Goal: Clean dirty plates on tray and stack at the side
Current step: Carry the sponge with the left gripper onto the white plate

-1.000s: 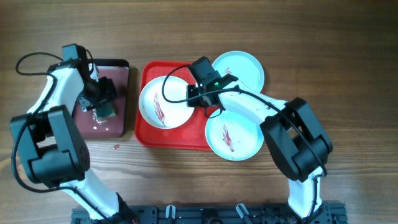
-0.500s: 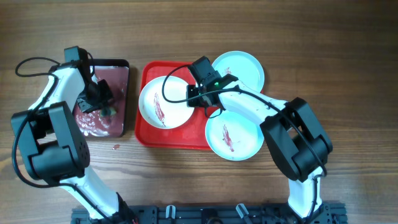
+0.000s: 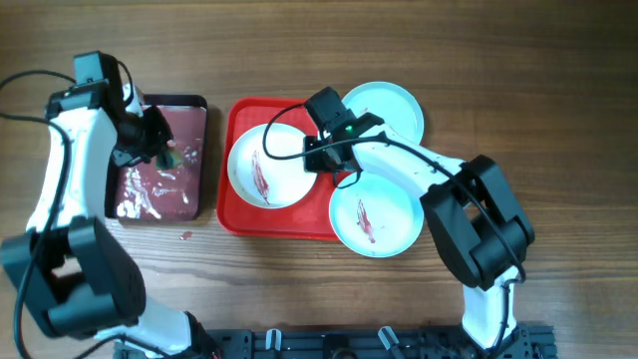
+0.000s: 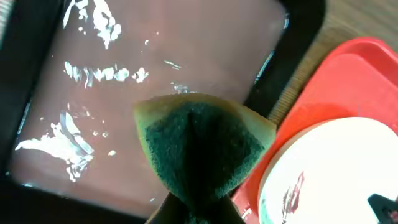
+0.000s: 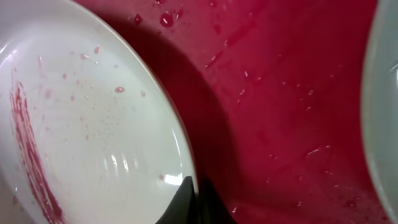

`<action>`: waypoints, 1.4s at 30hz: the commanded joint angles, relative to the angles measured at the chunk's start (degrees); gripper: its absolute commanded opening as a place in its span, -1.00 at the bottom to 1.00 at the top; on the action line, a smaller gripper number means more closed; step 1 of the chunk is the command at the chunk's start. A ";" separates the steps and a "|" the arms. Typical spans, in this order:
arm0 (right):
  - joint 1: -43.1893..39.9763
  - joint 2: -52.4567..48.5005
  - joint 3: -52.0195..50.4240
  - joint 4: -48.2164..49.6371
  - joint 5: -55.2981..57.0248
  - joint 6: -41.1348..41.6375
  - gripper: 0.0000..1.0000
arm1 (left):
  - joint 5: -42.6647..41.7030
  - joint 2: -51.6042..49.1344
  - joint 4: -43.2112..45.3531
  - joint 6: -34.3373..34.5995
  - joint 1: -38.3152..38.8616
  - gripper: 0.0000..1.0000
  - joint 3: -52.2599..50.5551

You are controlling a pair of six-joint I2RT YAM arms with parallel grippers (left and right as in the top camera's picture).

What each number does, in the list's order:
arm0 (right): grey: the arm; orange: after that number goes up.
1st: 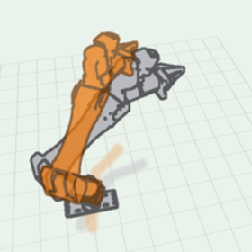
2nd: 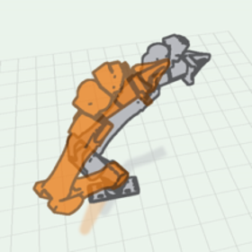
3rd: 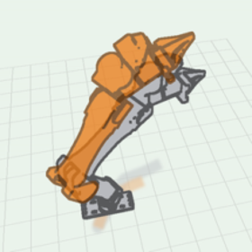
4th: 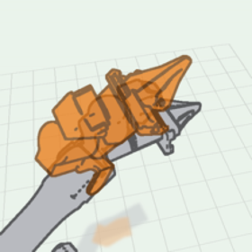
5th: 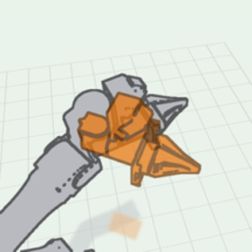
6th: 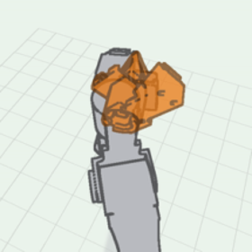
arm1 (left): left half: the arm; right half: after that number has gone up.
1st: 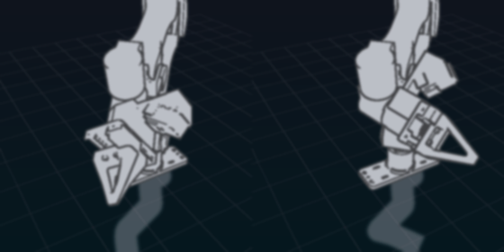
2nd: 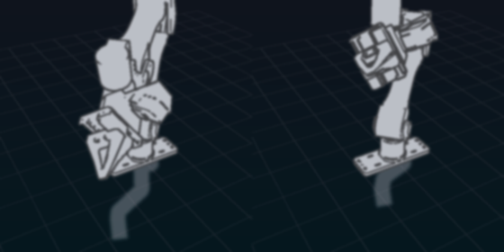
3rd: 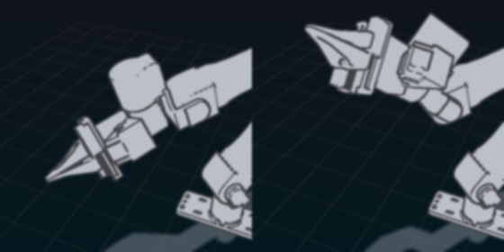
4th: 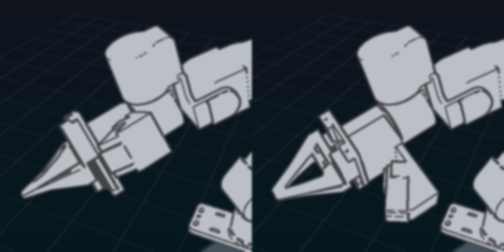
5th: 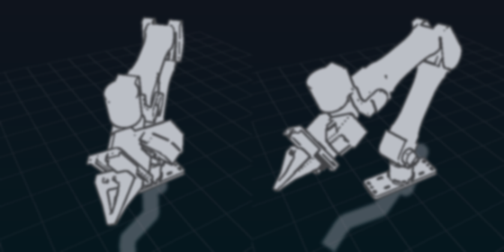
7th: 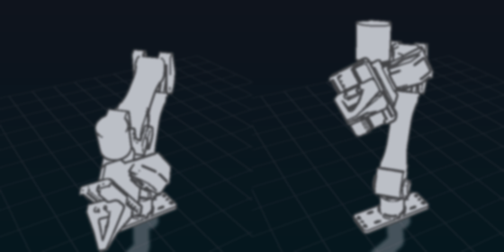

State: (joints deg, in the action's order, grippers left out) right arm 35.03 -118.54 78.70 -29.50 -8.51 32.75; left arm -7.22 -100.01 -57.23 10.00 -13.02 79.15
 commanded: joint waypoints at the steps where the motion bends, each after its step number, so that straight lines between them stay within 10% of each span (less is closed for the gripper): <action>1: -0.39 -0.87 1.36 -0.31 -0.33 -1.53 -0.91 | -1.07 1.01 -0.90 -2.32 0.11 -0.92 0.85; 28: -1.36 -0.87 1.33 0.92 -5.42 -5.77 -0.91 | -1.33 1.01 -1.36 -8.24 0.94 -0.92 0.79; 42: -1.64 -3.89 1.31 3.54 -7.13 0.42 -0.91 | -2.78 -1.40 3.82 5.53 17.09 -0.92 -0.92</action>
State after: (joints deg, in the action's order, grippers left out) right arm 33.89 -120.01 78.87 -26.33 -14.37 31.03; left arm -9.13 -99.72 -55.27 11.07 1.28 79.24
